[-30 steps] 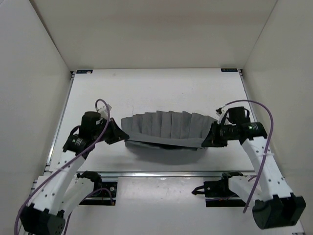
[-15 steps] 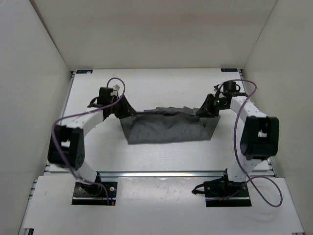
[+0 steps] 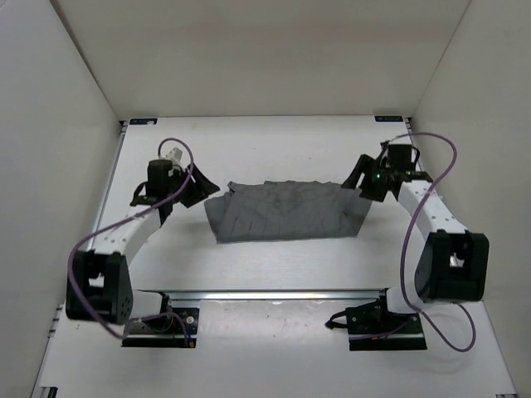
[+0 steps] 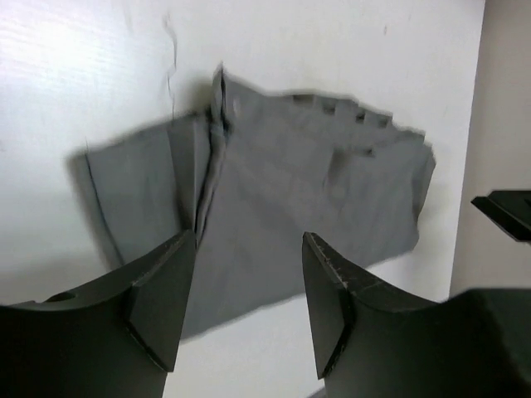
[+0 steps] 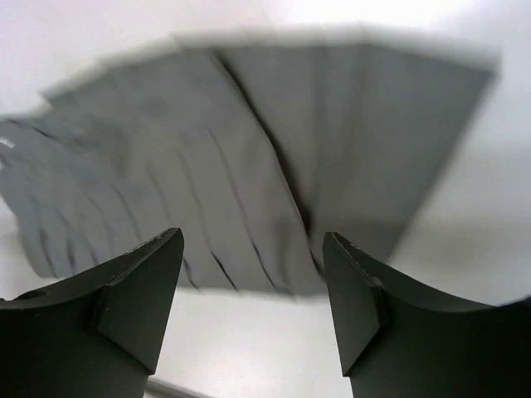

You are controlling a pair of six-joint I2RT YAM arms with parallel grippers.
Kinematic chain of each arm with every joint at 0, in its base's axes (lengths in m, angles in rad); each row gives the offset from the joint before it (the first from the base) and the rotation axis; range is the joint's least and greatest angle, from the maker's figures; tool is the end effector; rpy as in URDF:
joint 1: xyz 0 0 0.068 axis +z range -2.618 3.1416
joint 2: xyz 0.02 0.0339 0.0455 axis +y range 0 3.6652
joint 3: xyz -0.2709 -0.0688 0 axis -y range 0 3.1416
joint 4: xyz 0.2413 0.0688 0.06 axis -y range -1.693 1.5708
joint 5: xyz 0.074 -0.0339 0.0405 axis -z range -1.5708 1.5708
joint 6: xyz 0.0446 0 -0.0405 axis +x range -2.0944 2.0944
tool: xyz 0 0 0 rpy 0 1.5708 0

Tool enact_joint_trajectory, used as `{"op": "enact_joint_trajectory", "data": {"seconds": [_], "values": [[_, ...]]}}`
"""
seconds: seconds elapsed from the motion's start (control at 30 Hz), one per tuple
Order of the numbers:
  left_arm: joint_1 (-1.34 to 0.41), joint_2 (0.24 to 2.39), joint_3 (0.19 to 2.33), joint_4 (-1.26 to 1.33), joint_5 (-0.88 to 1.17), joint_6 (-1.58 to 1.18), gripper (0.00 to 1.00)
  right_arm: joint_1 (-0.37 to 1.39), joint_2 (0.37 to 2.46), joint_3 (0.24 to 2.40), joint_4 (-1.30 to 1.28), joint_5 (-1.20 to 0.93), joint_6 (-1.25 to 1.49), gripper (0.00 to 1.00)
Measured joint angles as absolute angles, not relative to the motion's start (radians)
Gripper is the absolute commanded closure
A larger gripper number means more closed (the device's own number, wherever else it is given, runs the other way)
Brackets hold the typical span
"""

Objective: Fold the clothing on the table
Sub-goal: Fold the skirt

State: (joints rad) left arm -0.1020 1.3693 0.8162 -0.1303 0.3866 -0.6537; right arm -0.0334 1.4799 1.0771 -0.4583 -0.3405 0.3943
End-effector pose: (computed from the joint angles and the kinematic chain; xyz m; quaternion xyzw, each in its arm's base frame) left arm 0.2888 -0.0465 0.2304 -0.1621 0.8753 -0.3167 0.3276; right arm 0.3169 0.0043 0.2559 0.1386 0.9156 0.2177 0.3083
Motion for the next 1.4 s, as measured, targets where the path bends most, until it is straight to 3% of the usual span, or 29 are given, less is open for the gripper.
{"op": "enact_joint_trajectory", "data": {"seconds": [0.3, 0.6, 1.0, 1.07, 1.13, 1.17, 1.2, 1.23, 1.27, 1.3, 1.33, 1.37, 1.4], "values": [[-0.209, 1.075, 0.476, -0.223, 0.279, -0.694, 0.34, 0.064, 1.216, 0.567, -0.461, -0.246, 0.558, 0.35], [-0.271, 1.036, 0.301, -0.136, 0.245, -0.836, 0.35, 0.004, 1.149, 0.464, -0.278, -0.263, 0.684, 0.34], [-0.305, 1.084, 0.272, 0.032, 0.161, -0.948, 0.36, -0.041, 1.150, 0.402, -0.101, -0.278, 0.780, 0.35], [-0.307, 1.103, 0.272, 0.056, 0.152, -0.958, 0.40, -0.043, 1.153, 0.396, -0.083, -0.278, 0.788, 0.35], [-0.313, 1.127, 0.272, 0.084, 0.144, -0.970, 0.53, -0.048, 1.162, 0.395, -0.065, -0.278, 0.794, 0.37], [-0.316, 1.142, 0.272, 0.097, 0.142, -0.974, 0.69, -0.049, 1.166, 0.393, -0.057, -0.278, 0.800, 0.38], [-0.319, 1.158, 0.272, 0.108, 0.138, -0.979, 0.84, -0.051, 1.168, 0.391, -0.047, -0.276, 0.805, 0.42], [-0.321, 1.172, 0.272, 0.119, 0.135, -0.987, 0.91, -0.052, 1.169, 0.387, -0.039, -0.275, 0.808, 0.45], [-0.323, 1.186, 0.271, 0.135, 0.134, -0.988, 1.00, -0.055, 1.172, 0.384, -0.035, -0.275, 0.813, 0.57], [-0.324, 1.200, 0.270, 0.150, 0.135, -0.991, 1.00, -0.056, 1.176, 0.381, -0.031, -0.271, 0.813, 0.81], [-0.324, 1.213, 0.270, 0.164, 0.137, -0.990, 1.00, -0.059, 1.182, 0.377, -0.033, -0.265, 0.810, 0.93], [-0.324, 1.221, 0.270, 0.176, 0.139, -0.989, 1.00, -0.064, 1.191, 0.373, -0.036, -0.262, 0.809, 1.00], [-0.324, 1.229, 0.270, 0.188, 0.140, -0.989, 1.00, -0.072, 1.199, 0.368, -0.044, -0.265, 0.812, 1.00]]}}
